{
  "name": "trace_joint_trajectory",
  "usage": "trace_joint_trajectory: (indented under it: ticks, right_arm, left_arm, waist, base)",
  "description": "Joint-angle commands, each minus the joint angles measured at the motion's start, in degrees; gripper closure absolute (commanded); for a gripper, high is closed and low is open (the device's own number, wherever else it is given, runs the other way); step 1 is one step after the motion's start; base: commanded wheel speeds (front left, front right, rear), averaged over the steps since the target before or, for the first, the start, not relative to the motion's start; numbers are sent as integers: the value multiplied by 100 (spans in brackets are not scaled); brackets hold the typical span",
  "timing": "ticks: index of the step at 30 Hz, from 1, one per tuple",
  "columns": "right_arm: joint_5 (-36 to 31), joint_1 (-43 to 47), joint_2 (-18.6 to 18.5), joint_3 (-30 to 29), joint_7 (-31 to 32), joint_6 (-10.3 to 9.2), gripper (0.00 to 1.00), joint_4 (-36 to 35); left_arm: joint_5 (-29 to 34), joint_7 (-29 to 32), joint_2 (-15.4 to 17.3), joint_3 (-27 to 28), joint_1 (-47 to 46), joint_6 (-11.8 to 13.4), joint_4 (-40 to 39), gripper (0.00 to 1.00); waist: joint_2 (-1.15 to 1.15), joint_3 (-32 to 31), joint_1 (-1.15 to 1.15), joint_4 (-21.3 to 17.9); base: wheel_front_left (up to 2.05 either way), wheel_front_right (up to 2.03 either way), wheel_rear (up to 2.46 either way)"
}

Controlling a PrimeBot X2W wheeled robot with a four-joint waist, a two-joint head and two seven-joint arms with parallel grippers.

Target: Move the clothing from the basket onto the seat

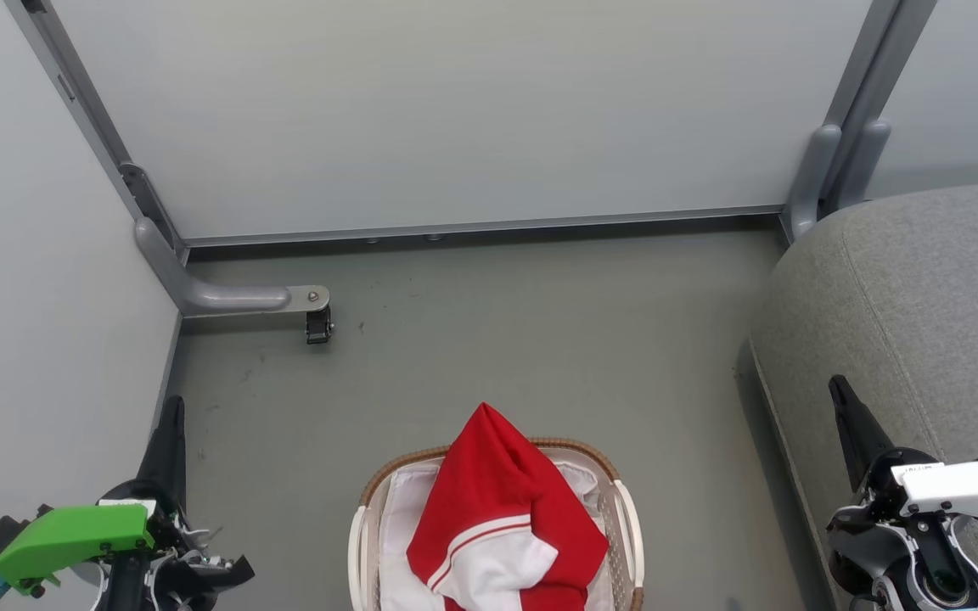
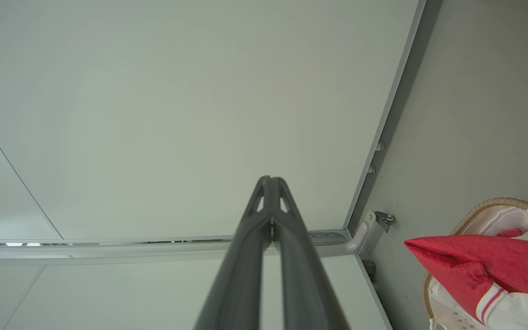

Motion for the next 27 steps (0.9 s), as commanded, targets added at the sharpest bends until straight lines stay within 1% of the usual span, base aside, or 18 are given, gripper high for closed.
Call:
trace_joint_trajectory:
  ticks: [1,6,9,13,17,27]
  right_arm:
    - [0,0,0,0,0,0,0,0]
    - [-9,83,66,18,-9,0,0,170]
    - [-66,59,43,42,-67,0,0,127]
    - [-259,25,-46,153,-212,0,0,106]
    - [-668,-37,-154,263,-331,0,0,135]
    - [-1834,-142,-185,367,-593,1,0,12]
  left_arm:
    - [2,0,0,0,-1,0,0,0]
    - [6,-16,-44,-16,129,1,203,0]
    - [61,-93,-34,-25,107,1,213,0]
    - [286,-223,30,-103,80,1,243,0]
    - [718,-333,62,-88,47,1,255,0]
    - [2124,-596,76,-130,24,0,207,0]
  waist:
    - [0,0,0,0]
    - [0,4,0,0]
    - [0,6,0,0]
    - [0,12,0,1]
    - [0,17,0,2]
    - [0,36,0,7]
  base:
    - [0,0,0]
    - [0,0,0]
    - [0,0,0]
    - [0,0,0]
    - [0,0,0]
    - [0,0,0]
